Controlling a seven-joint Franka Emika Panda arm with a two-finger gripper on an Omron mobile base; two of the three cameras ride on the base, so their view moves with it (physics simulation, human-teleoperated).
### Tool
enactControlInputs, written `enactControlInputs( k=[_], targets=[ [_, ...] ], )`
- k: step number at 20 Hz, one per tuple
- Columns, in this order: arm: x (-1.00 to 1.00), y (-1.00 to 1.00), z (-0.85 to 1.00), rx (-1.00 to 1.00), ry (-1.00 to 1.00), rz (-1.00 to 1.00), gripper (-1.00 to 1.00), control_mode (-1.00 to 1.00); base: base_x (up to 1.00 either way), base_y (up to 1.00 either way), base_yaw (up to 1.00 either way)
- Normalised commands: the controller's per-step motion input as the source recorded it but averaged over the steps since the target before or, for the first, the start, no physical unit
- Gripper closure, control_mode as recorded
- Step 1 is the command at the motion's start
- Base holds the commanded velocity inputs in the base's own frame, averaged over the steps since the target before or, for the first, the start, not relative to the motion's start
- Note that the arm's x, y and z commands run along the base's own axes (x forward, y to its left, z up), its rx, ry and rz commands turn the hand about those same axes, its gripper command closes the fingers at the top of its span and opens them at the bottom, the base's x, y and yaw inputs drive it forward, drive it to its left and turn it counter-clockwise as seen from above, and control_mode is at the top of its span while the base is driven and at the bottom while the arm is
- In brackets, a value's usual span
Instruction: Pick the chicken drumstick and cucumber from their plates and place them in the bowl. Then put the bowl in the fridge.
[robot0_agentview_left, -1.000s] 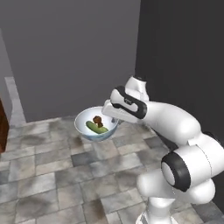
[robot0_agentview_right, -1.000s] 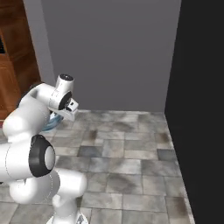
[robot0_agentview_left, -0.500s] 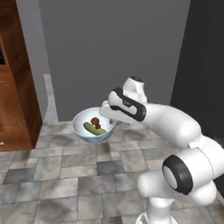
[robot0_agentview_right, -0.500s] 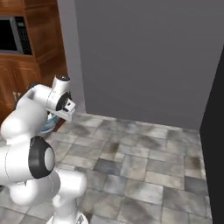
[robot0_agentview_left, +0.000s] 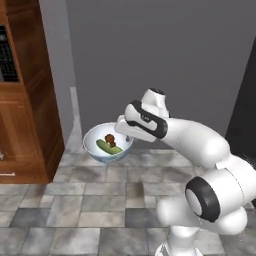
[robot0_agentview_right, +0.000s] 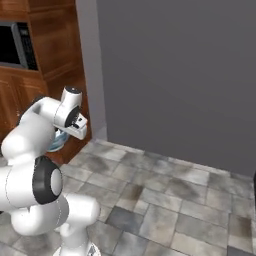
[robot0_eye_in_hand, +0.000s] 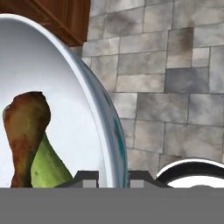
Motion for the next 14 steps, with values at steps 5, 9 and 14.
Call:
enactControlInputs(
  k=[5,9,14],
  targets=[
    [0.00,0.00,0.00,0.00,0.00,0.00,1.00,1.00,0.59,0.12,0.51],
    [0.00,0.00,0.00,0.00,0.00,0.00,1.00,1.00,0.62,0.09,0.50],
    [0.00,0.00,0.00,0.00,0.00,0.00,1.00,1.00,0.76,0.02,0.42]
  ],
)
